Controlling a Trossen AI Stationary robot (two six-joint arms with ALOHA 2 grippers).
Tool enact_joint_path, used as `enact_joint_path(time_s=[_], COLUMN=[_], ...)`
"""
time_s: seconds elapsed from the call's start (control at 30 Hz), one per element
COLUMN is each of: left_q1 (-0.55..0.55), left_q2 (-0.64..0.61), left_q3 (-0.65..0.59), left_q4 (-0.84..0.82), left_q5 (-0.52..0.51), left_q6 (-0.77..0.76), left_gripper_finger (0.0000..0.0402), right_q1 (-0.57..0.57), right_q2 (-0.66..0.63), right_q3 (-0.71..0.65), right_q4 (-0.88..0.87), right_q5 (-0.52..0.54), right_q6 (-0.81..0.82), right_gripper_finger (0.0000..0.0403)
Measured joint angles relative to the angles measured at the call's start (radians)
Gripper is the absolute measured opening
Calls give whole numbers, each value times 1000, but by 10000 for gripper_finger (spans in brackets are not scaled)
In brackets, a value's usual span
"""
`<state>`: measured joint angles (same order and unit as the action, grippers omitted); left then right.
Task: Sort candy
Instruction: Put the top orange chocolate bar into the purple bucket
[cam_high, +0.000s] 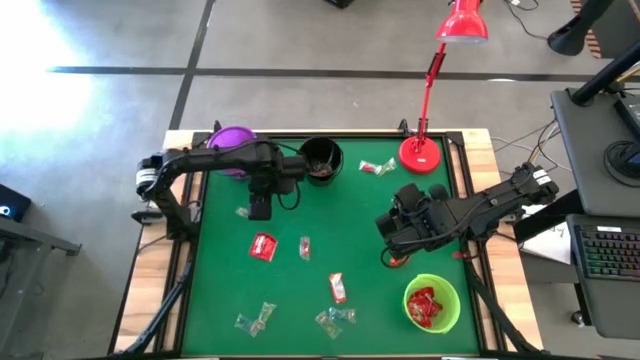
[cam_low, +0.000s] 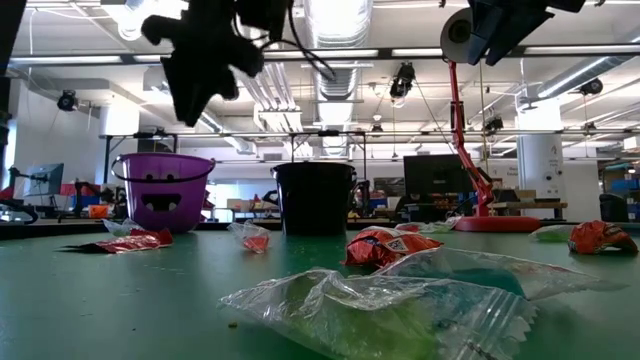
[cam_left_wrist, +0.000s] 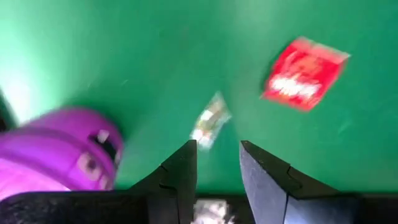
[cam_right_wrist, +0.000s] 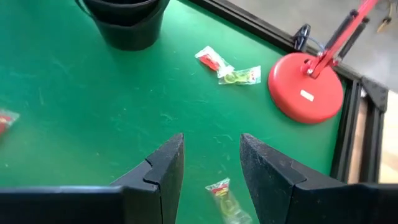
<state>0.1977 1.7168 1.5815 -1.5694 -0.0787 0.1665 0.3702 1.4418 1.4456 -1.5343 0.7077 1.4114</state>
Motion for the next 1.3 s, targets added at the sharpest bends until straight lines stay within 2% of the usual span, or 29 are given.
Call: enact_joint_path(time_s=[0.07,0.17,0.43,0.7,0.77,0.97,1.3], left_q1=[1,1,-3,-1,-1,1,-8], left_q2=[16,23,-29,-73,-73,-73,-76], left_q3=[-11,-17,-17,-19,-19,-20,-10], left_q4=[2,0,-1,-2,-2,-2,-1], left_q5=[-42,-45,-44,-21,-10,-6,49], left_q6=[2,7,-33,-105,-164,-173,-162], left_gripper_finger=[104,91,6,2,6,35,133], right_q1=[0,0,0,0,0,0,0], right_q2=[0,0,0,0,0,0,0], right_q3=[0,0,0,0,0,0,0], right_q4=[1,1,0,4,5,7,7], right_q5=[0,0,0,1,1,2,4], right_q6=[-35,-85,-197,-271,-269,-261,-261], right_gripper_finger=[148,148,148,148,148,148,148])
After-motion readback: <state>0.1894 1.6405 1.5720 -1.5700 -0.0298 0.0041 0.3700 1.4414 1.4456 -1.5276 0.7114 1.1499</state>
